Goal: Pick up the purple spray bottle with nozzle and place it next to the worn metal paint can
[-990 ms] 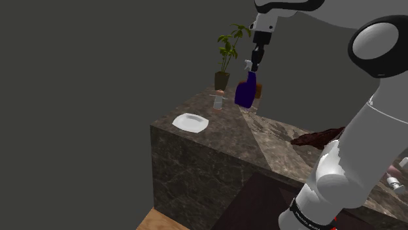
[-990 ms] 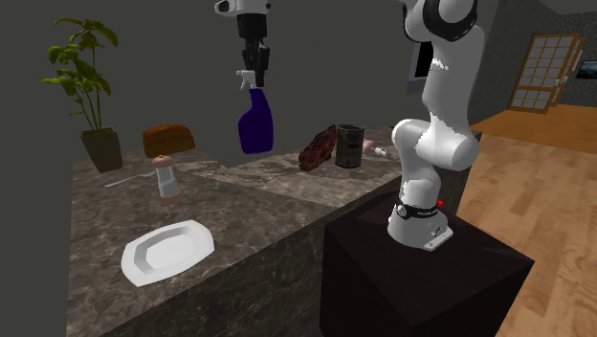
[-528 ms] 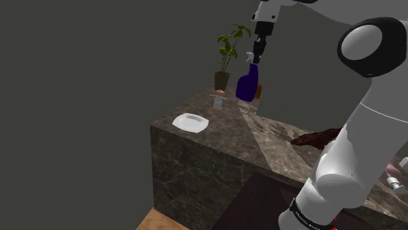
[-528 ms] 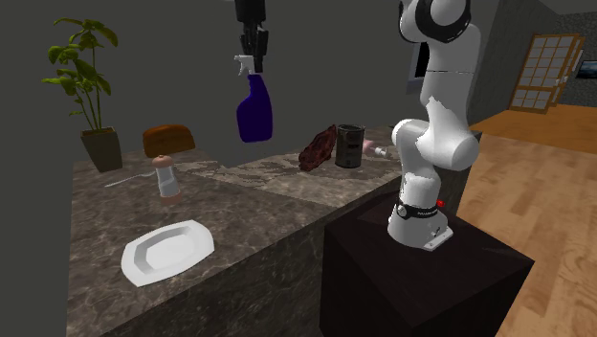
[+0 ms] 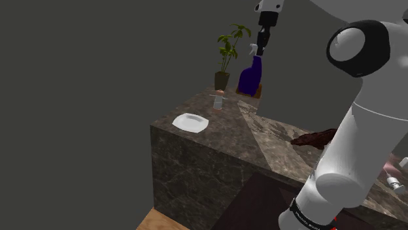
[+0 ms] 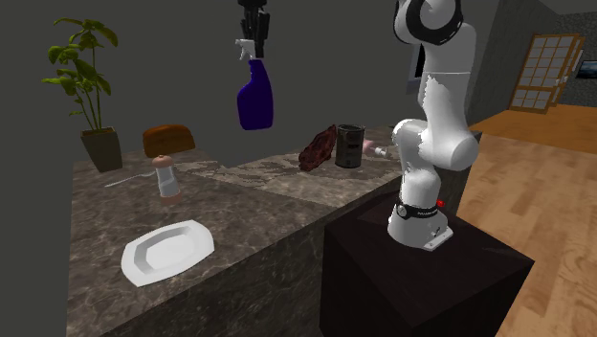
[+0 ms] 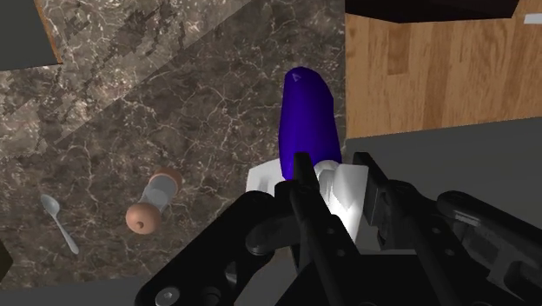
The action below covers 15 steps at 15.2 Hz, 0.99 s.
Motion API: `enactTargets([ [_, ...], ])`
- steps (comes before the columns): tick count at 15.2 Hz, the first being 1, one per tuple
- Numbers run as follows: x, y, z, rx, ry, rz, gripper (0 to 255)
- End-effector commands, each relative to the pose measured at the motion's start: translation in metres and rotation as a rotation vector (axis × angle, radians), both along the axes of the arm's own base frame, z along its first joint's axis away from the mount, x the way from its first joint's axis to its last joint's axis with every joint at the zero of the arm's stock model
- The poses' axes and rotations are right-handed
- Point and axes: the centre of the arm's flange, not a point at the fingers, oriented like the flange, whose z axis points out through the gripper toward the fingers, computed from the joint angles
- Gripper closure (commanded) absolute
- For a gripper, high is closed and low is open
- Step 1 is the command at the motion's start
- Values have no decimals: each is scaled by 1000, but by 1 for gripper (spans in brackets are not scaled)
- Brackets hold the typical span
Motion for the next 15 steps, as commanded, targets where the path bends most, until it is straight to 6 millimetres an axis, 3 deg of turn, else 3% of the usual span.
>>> enactTargets([
  [1,-17,-12,1,0,0,0,255],
  [15,-171,-113,-11,0,0,0,255],
])
